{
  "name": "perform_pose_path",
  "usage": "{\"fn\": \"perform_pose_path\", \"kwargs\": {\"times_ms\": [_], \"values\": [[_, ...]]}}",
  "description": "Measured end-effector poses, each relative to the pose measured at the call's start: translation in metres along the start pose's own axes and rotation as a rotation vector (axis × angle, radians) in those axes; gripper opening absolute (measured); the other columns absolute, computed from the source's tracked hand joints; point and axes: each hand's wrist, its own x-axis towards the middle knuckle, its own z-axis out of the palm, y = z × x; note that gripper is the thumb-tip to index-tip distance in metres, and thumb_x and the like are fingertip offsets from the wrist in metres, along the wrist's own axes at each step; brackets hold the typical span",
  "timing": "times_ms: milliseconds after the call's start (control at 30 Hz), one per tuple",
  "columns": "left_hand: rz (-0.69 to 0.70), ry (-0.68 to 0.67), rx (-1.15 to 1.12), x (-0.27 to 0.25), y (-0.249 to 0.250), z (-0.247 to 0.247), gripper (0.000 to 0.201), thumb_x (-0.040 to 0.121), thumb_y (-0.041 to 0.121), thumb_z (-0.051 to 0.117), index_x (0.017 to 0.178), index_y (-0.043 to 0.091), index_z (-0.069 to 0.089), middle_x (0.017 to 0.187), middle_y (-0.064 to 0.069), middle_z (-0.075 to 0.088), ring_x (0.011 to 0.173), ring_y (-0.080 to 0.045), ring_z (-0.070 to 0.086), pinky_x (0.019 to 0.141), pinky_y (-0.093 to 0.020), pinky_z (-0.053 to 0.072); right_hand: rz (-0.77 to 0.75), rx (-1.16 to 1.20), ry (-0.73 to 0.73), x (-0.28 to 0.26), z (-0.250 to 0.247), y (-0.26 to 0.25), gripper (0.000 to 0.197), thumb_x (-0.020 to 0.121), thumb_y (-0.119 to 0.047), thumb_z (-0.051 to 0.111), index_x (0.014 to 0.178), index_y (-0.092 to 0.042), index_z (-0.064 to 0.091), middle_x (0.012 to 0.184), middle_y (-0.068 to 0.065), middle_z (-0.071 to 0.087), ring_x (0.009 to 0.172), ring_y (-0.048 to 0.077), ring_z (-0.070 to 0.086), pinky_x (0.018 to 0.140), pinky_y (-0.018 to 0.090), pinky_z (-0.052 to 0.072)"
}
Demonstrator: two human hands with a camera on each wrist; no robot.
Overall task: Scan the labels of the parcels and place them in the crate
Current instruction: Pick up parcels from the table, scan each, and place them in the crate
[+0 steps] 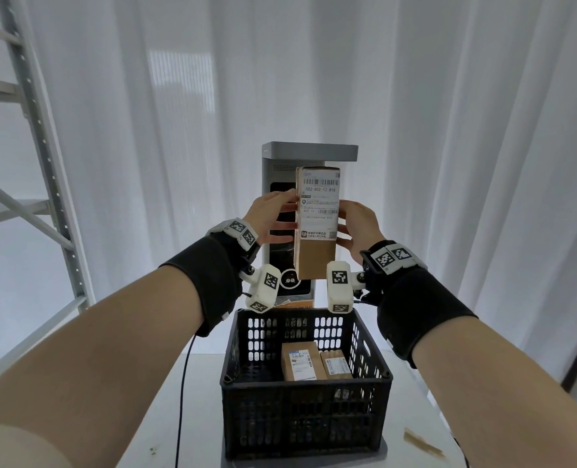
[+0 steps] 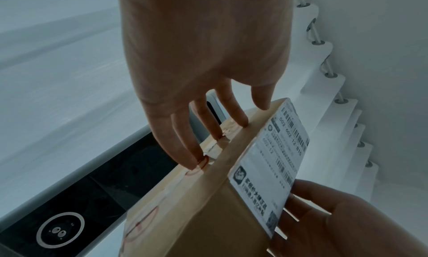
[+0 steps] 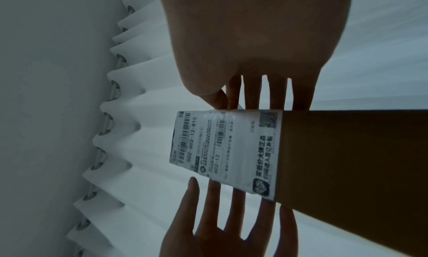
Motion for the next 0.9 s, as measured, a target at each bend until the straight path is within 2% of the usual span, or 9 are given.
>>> {"fn": "perform_pose_path", "kwargs": {"times_ms": [100, 233, 467, 633, 900], "values": [[0.014, 0.015, 0.02, 0.003, -0.003, 0.001, 0.024, 0.094, 0.036, 0.063, 0.115, 0.024, 0.063, 0.111, 0.004, 0.072, 0.093, -0.022, 0.07, 0.093, -0.048, 0.054, 0.003, -0.015, -0.008, 0.001, -0.001, 0.001, 0.027, 0.094, -0.014, 0.048, 0.114, -0.011, 0.065, 0.101, 0.005, 0.074, 0.089, 0.025, 0.07, 0.085, 0.041, 0.058], [0.021, 0.009, 0.034, 0.006, -0.005, 0.0, 0.019, 0.095, 0.031, 0.063, 0.114, 0.027, 0.064, 0.11, 0.004, 0.072, 0.092, -0.019, 0.07, 0.093, -0.047, 0.055, 0.004, -0.026, -0.006, 0.003, -0.001, 0.002, 0.026, 0.094, -0.014, 0.048, 0.113, -0.012, 0.066, 0.1, 0.004, 0.074, 0.089, 0.026, 0.071, 0.085, 0.042, 0.058], [0.015, -0.001, 0.045, 0.009, -0.01, -0.008, 0.023, 0.095, 0.029, 0.063, 0.118, 0.026, 0.064, 0.109, 0.004, 0.073, 0.093, -0.02, 0.07, 0.091, -0.046, 0.056, 0.022, -0.032, -0.004, 0.005, 0.004, 0.006, 0.02, 0.093, -0.017, 0.053, 0.107, -0.013, 0.066, 0.097, 0.004, 0.073, 0.083, 0.024, 0.068, 0.085, 0.041, 0.058], [0.015, -0.025, 0.074, 0.011, -0.019, -0.018, 0.028, 0.092, 0.031, 0.066, 0.12, 0.025, 0.064, 0.111, 0.004, 0.073, 0.095, -0.021, 0.072, 0.09, -0.047, 0.057, 0.041, -0.032, 0.011, 0.006, 0.011, 0.015, 0.029, 0.092, -0.015, 0.052, 0.116, -0.007, 0.066, 0.097, 0.003, 0.072, 0.084, 0.024, 0.067, 0.088, 0.042, 0.056], [-0.051, -0.032, 0.078, 0.015, -0.049, -0.042, 0.027, 0.091, 0.031, 0.067, 0.118, 0.025, 0.066, 0.11, 0.003, 0.074, 0.095, -0.022, 0.073, 0.09, -0.047, 0.057, 0.11, -0.042, 0.036, 0.004, 0.029, 0.047, 0.032, 0.09, -0.015, 0.053, 0.118, -0.005, 0.065, 0.102, 0.009, 0.072, 0.082, 0.025, 0.068, 0.087, 0.043, 0.057]]}}
